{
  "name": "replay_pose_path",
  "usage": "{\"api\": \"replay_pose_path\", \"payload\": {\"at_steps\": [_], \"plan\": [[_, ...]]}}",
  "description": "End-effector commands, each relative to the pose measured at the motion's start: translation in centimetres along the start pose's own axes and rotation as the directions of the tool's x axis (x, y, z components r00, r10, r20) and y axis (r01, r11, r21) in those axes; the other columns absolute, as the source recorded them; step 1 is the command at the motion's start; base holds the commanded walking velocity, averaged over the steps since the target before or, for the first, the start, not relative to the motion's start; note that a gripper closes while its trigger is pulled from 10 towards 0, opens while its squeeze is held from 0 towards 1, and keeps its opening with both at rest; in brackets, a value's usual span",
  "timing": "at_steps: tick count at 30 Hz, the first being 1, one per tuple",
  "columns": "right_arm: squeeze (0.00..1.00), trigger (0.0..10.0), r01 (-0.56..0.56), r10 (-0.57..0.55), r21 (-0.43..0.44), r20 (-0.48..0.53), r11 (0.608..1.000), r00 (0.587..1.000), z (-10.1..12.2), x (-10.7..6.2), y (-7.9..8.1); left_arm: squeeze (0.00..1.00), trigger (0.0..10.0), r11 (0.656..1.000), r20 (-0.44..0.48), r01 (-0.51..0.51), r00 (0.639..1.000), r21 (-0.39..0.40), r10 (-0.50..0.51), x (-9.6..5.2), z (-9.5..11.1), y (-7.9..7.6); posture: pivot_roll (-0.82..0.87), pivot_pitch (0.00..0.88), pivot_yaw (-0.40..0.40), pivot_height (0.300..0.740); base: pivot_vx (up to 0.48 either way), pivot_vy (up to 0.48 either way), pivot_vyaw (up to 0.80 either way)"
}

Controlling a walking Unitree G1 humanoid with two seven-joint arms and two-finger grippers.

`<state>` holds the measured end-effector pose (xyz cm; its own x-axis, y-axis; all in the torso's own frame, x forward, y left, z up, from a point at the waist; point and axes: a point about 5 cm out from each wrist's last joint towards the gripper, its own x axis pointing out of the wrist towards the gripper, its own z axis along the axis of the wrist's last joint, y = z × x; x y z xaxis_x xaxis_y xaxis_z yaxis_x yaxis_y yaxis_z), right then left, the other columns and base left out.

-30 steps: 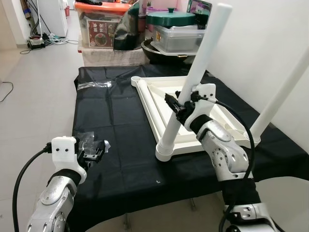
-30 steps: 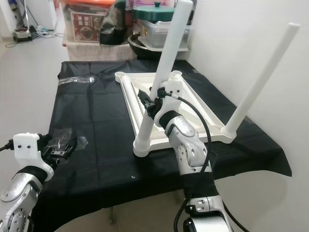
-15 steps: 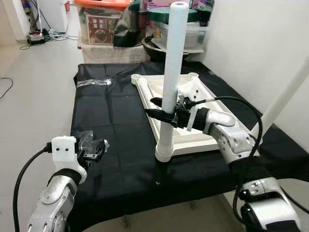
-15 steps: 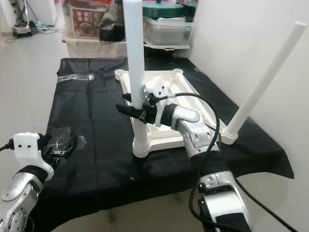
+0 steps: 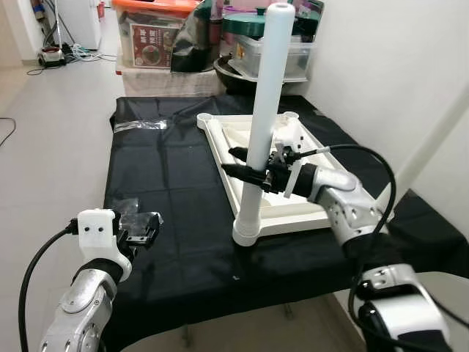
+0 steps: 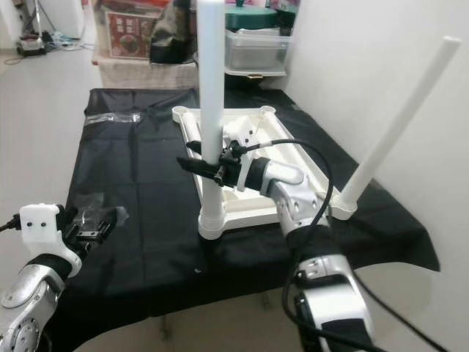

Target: Building children table

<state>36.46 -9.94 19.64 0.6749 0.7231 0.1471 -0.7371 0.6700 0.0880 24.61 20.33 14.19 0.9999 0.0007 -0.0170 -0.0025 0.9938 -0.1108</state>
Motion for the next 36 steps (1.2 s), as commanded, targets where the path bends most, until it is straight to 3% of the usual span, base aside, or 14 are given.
{"api": "replay_pose_path", "payload": {"at_steps": [1,4,6,11,19,23,24,25,26,27,28,30,32,36], "plan": [[0.0,0.0,0.295,-0.25,0.136,-0.276,0.946,0.928,-7.9,-1.7,0.5,0.0,10.0,1.0,-0.007,0.012,1.0,-0.015,-0.012,-0.2,0.0,-0.3,0.11,0.0,-0.095,0.74,0.0,0.0,0.0],[0.0,0.0,0.432,-0.375,0.155,-0.297,0.889,0.878,-8.8,-2.3,0.6,0.0,10.0,1.0,-0.014,0.005,1.0,0.002,-0.005,-0.3,0.1,-0.2,0.11,0.0,-0.094,0.74,0.0,0.0,0.0],[0.0,0.0,0.443,-0.385,0.158,-0.298,0.883,0.873,-8.8,-2.4,0.6,0.0,10.0,1.0,-0.015,0.004,1.0,0.004,-0.004,-0.3,0.1,-0.2,0.11,0.0,-0.094,0.74,0.0,0.0,0.0],[0.0,0.0,0.556,-0.511,0.042,-0.342,0.83,0.788,-8.5,-3.0,1.0,0.0,10.0,0.998,-0.067,-0.002,0.998,0.066,0.006,0.0,-0.3,0.0,0.09,0.0,-0.055,0.74,0.0,0.0,0.0],[0.0,0.0,0.53,-0.481,0.037,-0.369,0.847,0.795,-8.2,-1.0,2.8,0.0,10.0,0.998,-0.096,-0.034,0.995,0.058,0.04,1.0,-0.2,0.3,0.08,0.0,-0.055,0.74,0.0,0.0,0.0],[0.0,0.0,0.539,-0.459,0.169,-0.356,0.825,0.814,-6.0,-0.4,0.8,0.0,10.0,0.998,-0.087,-0.036,0.995,0.047,0.04,0.7,0.0,0.6,0.08,0.0,-0.055,0.74,0.0,0.0,0.0],[0.0,0.0,0.562,-0.466,0.278,-0.343,0.779,0.815,-4.6,-0.2,-0.2,0.0,10.0,0.998,-0.083,-0.034,0.996,0.044,0.037,0.6,0.1,0.7,0.08,0.0,-0.055,0.74,0.0,0.0,0.0],[0.0,0.0,0.562,-0.466,0.278,-0.343,0.779,0.815,-4.6,-0.2,-0.2,0.0,10.0,0.998,-0.083,-0.034,0.996,0.044,0.037,0.6,0.1,0.7,0.08,0.0,-0.055,0.74,0.0,0.0,0.0],[0.0,0.0,0.577,-0.476,0.357,-0.334,0.735,0.814,-3.3,0.0,-1.1,0.0,10.0,0.999,-0.079,-0.032,0.996,0.043,0.035,0.7,0.2,0.7,0.08,0.0,-0.055,0.74,0.0,0.0,0.0],[0.0,0.0,0.577,-0.476,0.357,-0.334,0.735,0.814,-3.3,0.0,-1.1,0.0,10.0,0.999,-0.079,-0.032,0.996,0.043,0.035,0.7,0.2,0.7,0.08,0.0,-0.055,0.74,0.0,0.0,0.0],[0.0,0.0,0.585,-0.492,0.414,-0.316,0.697,0.811,-1.7,0.2,-1.9,0.0,10.0,0.999,-0.065,-0.027,0.997,0.043,0.03,0.7,0.4,0.7,0.07,0.0,-0.058,0.74,0.0,0.0,0.0],[0.0,0.0,0.585,-0.492,0.414,-0.316,0.697,0.811,-1.7,0.2,-1.9,0.0,10.0,0.999,-0.065,-0.027,0.997,0.043,0.03,0.7,0.4,0.7,0.07,0.0,-0.058,0.74,0.0,0.0,0.0],[0.0,0.0,0.588,-0.527,0.468,-0.269,0.66,0.806,1.1,0.3,-3.0,0.0,10.0,0.999,-0.033,0.004,0.999,0.049,-0.003,0.9,1.1,0.4,0.07,0.0,-0.057,0.74,0.0,0.0,0.0],[0.0,0.0,0.58,-0.54,0.496,-0.24,0.646,0.806,2.6,0.3,-3.2,0.0,10.0,0.996,-0.013,0.057,0.998,0.067,-0.056,0.9,1.6,0.0,0.07,0.0,-0.054,0.74,0.0,0.0,0.0]]}}
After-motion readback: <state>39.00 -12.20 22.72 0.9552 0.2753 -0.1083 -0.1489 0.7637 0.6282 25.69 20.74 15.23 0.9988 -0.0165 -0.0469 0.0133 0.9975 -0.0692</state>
